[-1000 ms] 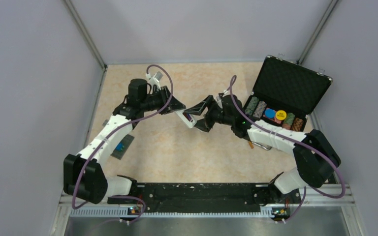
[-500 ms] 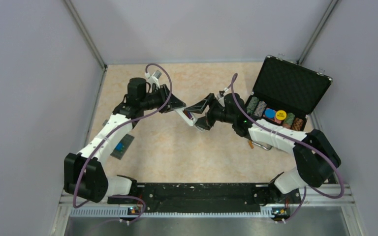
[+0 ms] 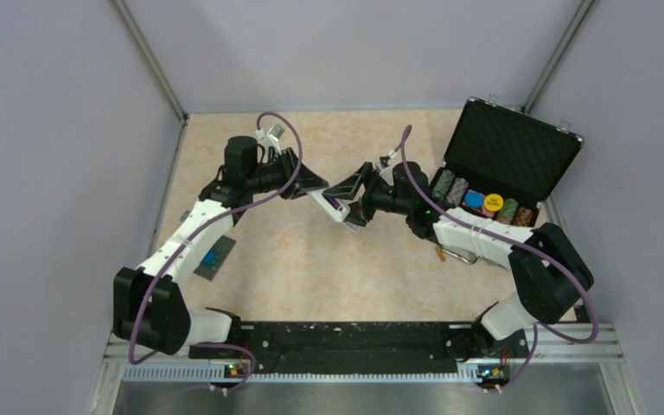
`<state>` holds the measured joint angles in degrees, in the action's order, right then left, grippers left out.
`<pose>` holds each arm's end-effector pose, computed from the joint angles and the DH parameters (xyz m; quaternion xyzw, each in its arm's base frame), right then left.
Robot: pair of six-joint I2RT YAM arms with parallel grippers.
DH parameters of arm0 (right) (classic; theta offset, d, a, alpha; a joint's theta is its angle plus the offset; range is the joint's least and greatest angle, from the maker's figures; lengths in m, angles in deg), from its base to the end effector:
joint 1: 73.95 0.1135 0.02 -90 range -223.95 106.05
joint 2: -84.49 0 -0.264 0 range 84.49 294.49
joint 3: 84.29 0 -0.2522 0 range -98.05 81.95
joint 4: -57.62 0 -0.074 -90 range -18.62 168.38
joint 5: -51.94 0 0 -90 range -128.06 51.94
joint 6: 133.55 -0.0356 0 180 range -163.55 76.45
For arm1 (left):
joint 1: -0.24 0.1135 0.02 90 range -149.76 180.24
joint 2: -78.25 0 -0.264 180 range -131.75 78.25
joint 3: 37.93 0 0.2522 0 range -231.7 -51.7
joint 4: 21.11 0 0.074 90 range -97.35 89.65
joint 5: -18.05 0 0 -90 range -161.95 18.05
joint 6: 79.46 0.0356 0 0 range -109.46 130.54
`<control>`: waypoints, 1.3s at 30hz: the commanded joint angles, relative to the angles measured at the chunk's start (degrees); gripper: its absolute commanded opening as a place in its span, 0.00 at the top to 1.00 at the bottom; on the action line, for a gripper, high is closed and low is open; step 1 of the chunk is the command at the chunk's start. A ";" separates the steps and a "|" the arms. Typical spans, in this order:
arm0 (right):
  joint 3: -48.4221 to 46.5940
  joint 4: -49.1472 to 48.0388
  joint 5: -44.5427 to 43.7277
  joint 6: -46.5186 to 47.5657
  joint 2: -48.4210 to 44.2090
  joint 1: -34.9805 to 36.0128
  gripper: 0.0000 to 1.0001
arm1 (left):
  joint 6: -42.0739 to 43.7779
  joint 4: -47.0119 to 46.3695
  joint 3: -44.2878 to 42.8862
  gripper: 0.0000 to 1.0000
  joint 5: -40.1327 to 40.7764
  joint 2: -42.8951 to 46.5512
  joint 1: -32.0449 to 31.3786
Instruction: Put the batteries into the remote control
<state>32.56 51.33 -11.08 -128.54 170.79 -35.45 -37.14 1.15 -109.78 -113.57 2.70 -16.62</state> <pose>0.2529 0.2218 0.2471 0.1805 0.7724 0.5990 0.1092 0.2767 -0.1086 0.3088 -0.0290 0.8141 -0.5193 0.2582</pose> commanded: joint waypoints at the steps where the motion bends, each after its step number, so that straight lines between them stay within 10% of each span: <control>1: -2.23 -0.29 0.45 2.44 1.34 0.41 0.30 | -6.08 -7.28 -2.85 1.00 -8.20 0.69 -1.13; 39: 2.65 3.42 -0.83 6.94 -2.59 -3.06 0.40 | -5.39 2.23 -8.23 1.00 -8.33 -1.25 0.98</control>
<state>32.87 49.97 -9.83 -124.54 168.84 -36.69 -39.96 6.41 -114.02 -117.46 1.28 -15.86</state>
